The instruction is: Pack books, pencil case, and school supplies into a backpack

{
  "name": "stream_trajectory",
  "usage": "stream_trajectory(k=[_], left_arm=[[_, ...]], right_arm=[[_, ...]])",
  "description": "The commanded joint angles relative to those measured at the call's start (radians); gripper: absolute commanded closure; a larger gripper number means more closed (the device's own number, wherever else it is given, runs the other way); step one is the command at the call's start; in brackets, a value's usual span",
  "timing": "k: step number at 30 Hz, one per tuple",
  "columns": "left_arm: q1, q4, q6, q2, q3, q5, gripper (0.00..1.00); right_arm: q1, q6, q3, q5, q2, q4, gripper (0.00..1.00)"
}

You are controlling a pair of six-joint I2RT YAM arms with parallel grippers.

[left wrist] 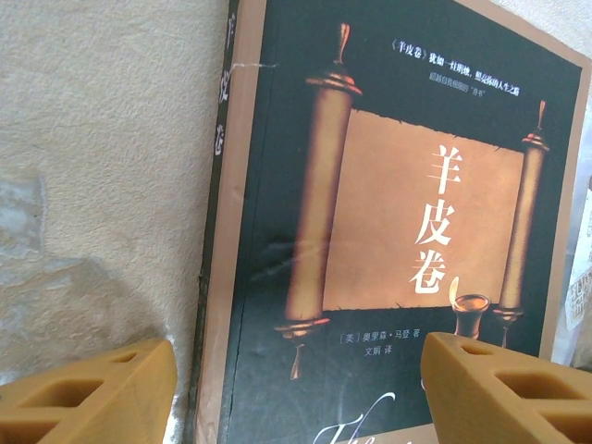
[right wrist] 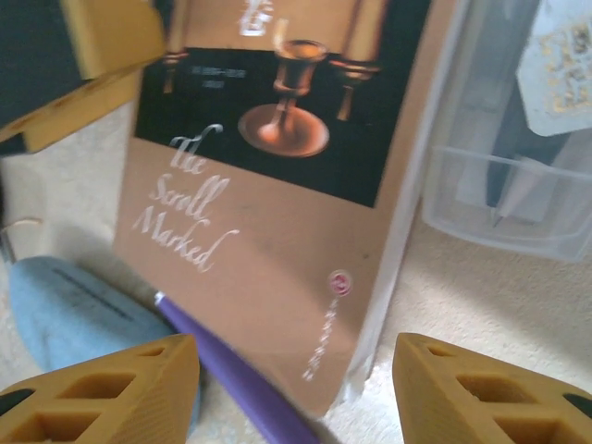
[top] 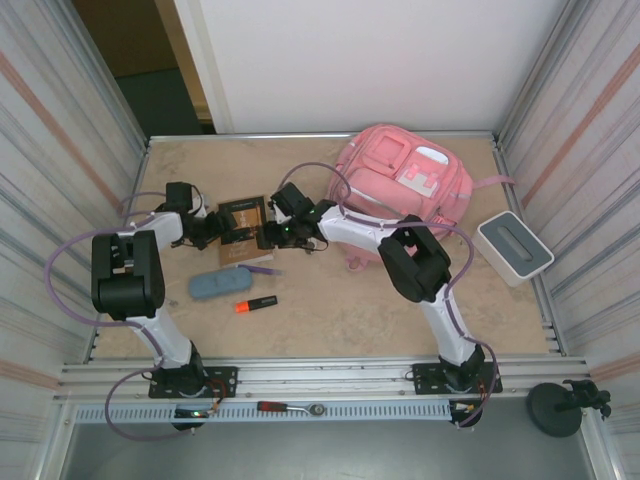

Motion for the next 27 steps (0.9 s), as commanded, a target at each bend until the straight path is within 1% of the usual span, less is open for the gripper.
stream_trajectory(k=[1, 9, 16, 18, 19, 23, 27], left_arm=[[-0.002, 0.008, 0.022, -0.005, -0.016, 0.020, 0.29], [-0.002, 0.022, 0.016, -0.004, -0.028, 0.036, 0.30], [-0.003, 0.042, 0.007, -0.002, -0.044, 0.066, 0.35], [-0.003, 0.042, 0.006, -0.006, -0.048, 0.066, 0.35], [-0.003, 0.042, 0.007, -0.009, -0.049, 0.065, 0.35], [-0.003, 0.045, 0.006, -0.017, -0.052, 0.060, 0.35], [-0.003, 0.049, -0.002, -0.026, -0.057, 0.045, 0.34]], right_arm=[[-0.006, 0.060, 0.026, 0.022, 0.042, -0.009, 0.44], [-0.007, 0.102, 0.077, -0.048, 0.116, 0.026, 0.45], [-0.010, 0.152, 0.151, -0.071, 0.173, 0.047, 0.50], [-0.011, 0.165, 0.166, -0.071, 0.185, 0.049, 0.56], [-0.012, 0.171, 0.197, -0.074, 0.190, 0.052, 0.61], [-0.014, 0.184, 0.226, -0.079, 0.195, 0.061, 0.81], [-0.016, 0.190, 0.222, -0.089, 0.176, 0.070, 0.94]])
